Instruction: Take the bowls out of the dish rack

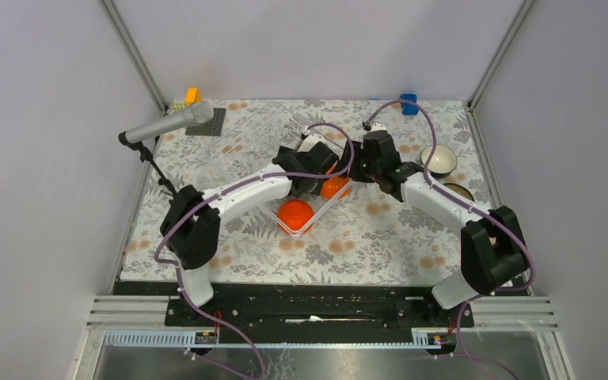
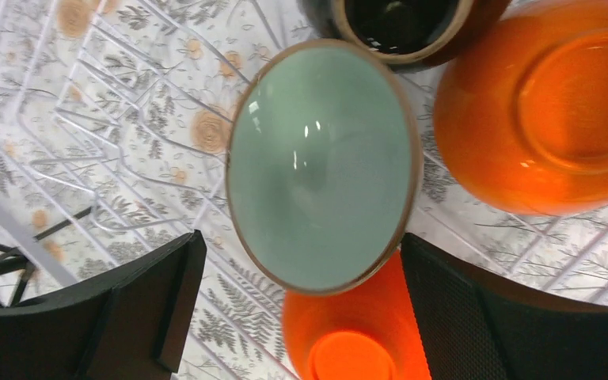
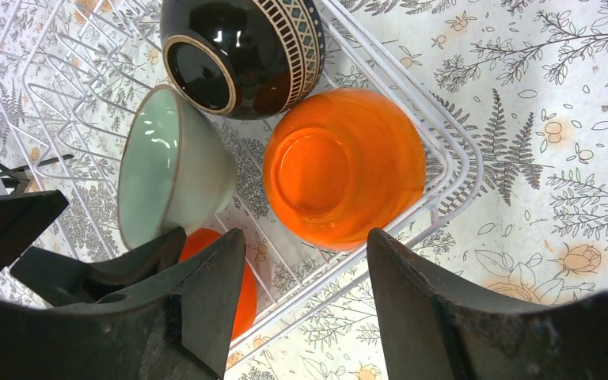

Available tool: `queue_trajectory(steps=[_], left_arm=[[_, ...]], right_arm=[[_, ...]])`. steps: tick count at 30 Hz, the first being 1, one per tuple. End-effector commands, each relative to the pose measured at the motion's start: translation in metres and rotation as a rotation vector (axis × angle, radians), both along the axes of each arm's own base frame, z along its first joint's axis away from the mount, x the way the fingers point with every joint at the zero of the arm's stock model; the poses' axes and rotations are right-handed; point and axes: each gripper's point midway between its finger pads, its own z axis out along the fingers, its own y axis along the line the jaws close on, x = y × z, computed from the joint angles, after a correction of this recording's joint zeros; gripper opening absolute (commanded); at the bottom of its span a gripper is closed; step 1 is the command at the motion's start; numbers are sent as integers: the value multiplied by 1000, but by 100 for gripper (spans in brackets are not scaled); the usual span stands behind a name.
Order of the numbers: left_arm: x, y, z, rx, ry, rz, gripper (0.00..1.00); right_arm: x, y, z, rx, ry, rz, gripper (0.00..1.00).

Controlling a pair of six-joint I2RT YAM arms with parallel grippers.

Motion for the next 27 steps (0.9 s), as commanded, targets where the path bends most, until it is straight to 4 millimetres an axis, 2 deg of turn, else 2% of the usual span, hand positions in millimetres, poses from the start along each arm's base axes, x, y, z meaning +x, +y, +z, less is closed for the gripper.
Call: queue_trajectory(steps=[1,9,15,16,19,24,27], left_arm=[[-2,-24,6,-99,37,-44,98],[-1,-30,11,-160,39,-60,92],[-1,-28,33,-314,-14,-55,88],[-1,-26,43,-356,-37,-53,87],[1,-16,56,-453,-73,-31,85],[2,18,66,-613,-87,48,82],[-5,35,77,-681,-131,66,81]], right_arm=[[5,-5,24,22,-73,-31,65],[2,-5,23,20,-67,-17,64],[-7,31,12,82,25,180,59],[-7,36,10,85,36,203,58],[-6,50,6,73,53,255,57],[-10,80,5,-10,47,340,58],[-5,88,-3,-104,42,332,59]])
